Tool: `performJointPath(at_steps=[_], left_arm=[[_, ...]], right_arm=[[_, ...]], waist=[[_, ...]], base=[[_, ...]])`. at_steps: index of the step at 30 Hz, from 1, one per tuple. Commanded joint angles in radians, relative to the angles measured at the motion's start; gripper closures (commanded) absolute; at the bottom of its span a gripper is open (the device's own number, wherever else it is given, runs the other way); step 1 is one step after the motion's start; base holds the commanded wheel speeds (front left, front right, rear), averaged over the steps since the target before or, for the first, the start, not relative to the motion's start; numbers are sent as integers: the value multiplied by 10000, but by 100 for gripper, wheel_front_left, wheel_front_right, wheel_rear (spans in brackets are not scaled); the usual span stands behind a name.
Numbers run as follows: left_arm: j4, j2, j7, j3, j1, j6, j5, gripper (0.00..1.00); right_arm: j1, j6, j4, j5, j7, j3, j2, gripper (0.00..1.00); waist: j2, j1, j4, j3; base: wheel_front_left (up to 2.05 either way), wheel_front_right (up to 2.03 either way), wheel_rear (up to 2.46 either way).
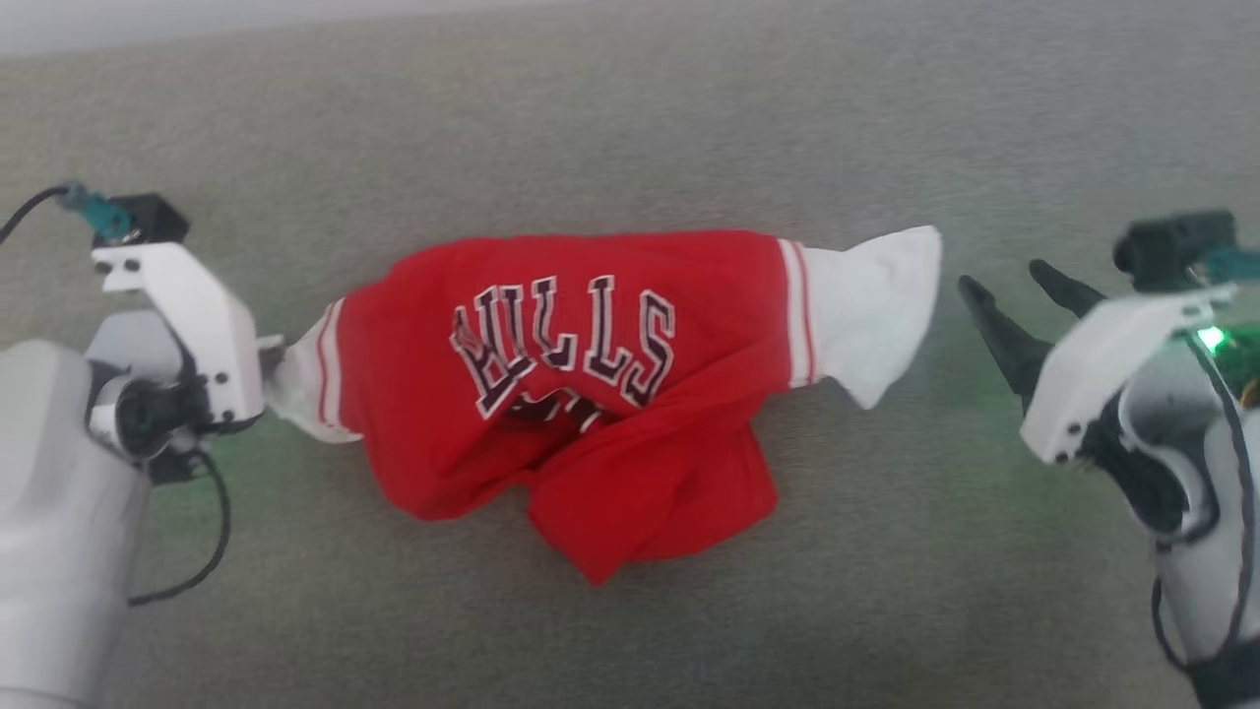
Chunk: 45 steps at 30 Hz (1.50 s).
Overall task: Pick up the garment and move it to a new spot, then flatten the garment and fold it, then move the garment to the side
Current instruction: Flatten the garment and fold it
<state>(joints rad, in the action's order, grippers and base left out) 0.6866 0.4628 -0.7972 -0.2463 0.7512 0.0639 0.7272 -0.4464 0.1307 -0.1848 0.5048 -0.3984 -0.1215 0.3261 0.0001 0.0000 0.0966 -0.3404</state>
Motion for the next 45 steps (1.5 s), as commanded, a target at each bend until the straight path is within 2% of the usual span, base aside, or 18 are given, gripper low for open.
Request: performJointPath(at_steps=[1,8,13,15,17,25,40,45], left_arm=[[308,-471,113,-279,42,86,-135,100],[662,-830,373,-568,536,278,-210,100],[1017,-1075,631,-729,858,395,-191,100],[1169,-1134,783,-750,973,415,-162,100],[1349,-1127,963,-718,1087,431,-151,100],[1567,-876,1558,-673,1829,554,-201,100],[796,-292,2182,-1260,3034,648,-393,100],[572,-136,2509,-1482,3524,660,-429,100]], right_arm=[[-506,0,-411,132,-431,-234,142,0],[-1795,0,-2067,357,-2011,-1106,349,0],[-2437,0,-3560,402,-3091,-1757,219,0],[-2616,0,-3822,448,-3253,-2079,183,100],[-2813,0,-3975,442,-3273,-2273,290,100],[-3710,-6,-3904,587,-2160,-2266,702,100],[-4675,-6,-2954,535,-333,-2826,1227,100],[-5175,-6,-2919,497,380,-2894,1204,100]], waist=[[-1,0,-302,-220],[-1,0,-798,-504],[-1,0,-1062,-628],[-1,0,-1133,-627],[-1,0,-1167,-580],[-1,0,-1185,190],[-1,0,-1137,2491],[-1,0,-1162,3129]], base=[[0,0,0],[0,0,0],[0,0,0],[0,0,0],[0,0,0],[0,0,0],[0,0,0],[0,0,0]])
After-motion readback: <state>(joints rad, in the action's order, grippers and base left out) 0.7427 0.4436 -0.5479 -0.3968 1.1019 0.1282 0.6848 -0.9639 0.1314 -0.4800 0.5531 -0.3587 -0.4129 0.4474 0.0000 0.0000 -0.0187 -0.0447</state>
